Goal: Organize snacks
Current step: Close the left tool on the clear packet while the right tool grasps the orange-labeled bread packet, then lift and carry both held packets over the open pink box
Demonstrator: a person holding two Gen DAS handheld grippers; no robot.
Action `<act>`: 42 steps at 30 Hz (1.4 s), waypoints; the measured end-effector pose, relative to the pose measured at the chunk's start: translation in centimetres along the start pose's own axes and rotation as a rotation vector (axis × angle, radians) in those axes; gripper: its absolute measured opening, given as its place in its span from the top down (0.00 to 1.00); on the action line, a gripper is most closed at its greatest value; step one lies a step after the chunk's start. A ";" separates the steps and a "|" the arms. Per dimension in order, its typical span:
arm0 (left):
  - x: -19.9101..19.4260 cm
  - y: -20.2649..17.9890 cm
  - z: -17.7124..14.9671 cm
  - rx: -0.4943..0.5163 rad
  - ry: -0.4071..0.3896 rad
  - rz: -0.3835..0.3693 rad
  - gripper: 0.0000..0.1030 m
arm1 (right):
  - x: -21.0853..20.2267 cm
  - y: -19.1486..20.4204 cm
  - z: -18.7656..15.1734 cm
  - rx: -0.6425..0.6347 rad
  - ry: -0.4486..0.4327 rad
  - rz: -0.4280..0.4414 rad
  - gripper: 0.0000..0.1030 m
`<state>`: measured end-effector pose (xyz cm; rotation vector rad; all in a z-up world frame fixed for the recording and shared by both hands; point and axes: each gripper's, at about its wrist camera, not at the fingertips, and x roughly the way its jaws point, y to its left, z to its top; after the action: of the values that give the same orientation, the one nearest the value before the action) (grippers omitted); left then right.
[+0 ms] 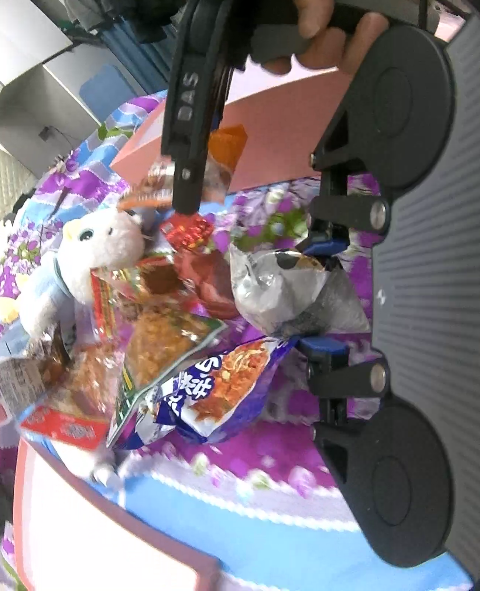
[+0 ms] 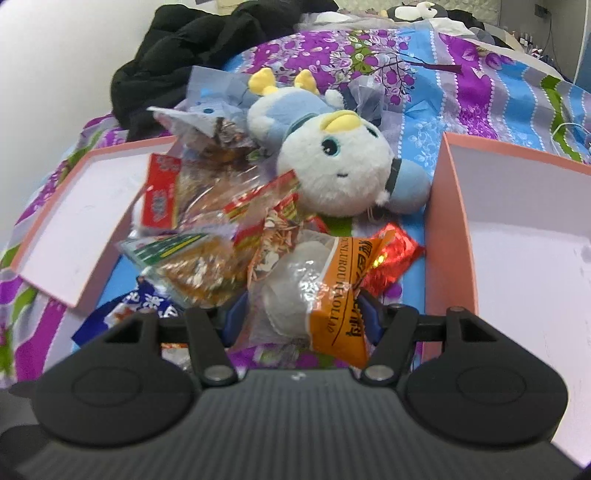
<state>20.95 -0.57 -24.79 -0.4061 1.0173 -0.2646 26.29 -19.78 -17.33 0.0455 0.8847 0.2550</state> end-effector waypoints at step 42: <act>-2.0 -0.6 -6.1 0.087 0.011 0.217 0.39 | -8.3 0.0 -15.4 0.079 0.060 -0.013 0.37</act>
<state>14.60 -1.56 -25.78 -0.2132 1.0481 -0.1153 9.44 -22.74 -20.78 0.1059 0.9548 0.2103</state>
